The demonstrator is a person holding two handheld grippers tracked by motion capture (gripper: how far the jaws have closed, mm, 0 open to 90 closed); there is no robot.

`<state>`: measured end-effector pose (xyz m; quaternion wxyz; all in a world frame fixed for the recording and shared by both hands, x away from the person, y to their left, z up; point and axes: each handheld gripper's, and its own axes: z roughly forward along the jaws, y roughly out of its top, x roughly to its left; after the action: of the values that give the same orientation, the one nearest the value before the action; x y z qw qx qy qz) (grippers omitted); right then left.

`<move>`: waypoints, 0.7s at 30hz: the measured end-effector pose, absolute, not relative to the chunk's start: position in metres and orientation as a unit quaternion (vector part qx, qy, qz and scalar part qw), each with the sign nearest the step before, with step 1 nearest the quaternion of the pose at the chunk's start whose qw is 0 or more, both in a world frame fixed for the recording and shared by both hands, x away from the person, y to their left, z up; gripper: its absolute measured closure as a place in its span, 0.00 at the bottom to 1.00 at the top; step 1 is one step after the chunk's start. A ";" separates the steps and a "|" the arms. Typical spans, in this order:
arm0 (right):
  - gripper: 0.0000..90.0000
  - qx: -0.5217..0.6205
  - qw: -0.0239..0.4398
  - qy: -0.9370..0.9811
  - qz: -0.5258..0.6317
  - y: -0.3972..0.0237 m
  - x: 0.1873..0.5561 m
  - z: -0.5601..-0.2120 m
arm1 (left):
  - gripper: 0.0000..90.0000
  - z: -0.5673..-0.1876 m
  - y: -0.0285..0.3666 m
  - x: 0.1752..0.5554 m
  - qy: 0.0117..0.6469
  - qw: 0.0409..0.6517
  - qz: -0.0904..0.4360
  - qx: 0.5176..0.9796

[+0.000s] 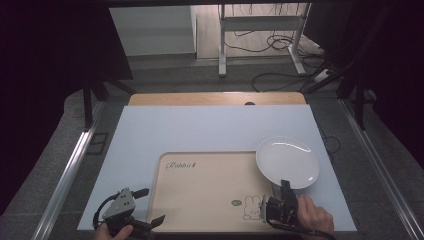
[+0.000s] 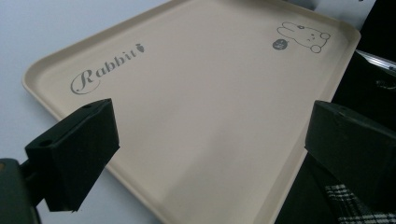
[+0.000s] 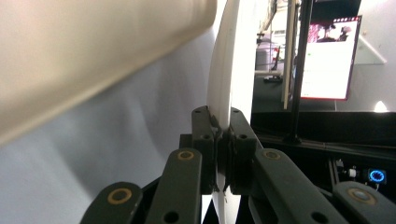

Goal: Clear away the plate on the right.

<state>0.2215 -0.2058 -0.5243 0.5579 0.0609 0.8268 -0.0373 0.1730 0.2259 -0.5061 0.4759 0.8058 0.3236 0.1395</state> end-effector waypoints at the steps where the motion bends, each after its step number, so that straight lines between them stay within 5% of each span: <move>1: 0.94 0.059 0.557 0.827 -0.039 -0.204 0.220 -0.524 | 0.03 -0.506 0.226 0.173 0.324 0.476 0.140 0.806; 21: 0.94 0.007 0.542 0.840 -0.003 -0.180 0.206 -0.522 | 0.03 -0.506 0.226 0.173 0.324 0.476 0.139 0.806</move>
<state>0.2058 -0.1798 -0.5216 0.5425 0.0068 0.8400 -0.0035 0.1733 0.2259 -0.5061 0.4758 0.8059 0.3240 0.1386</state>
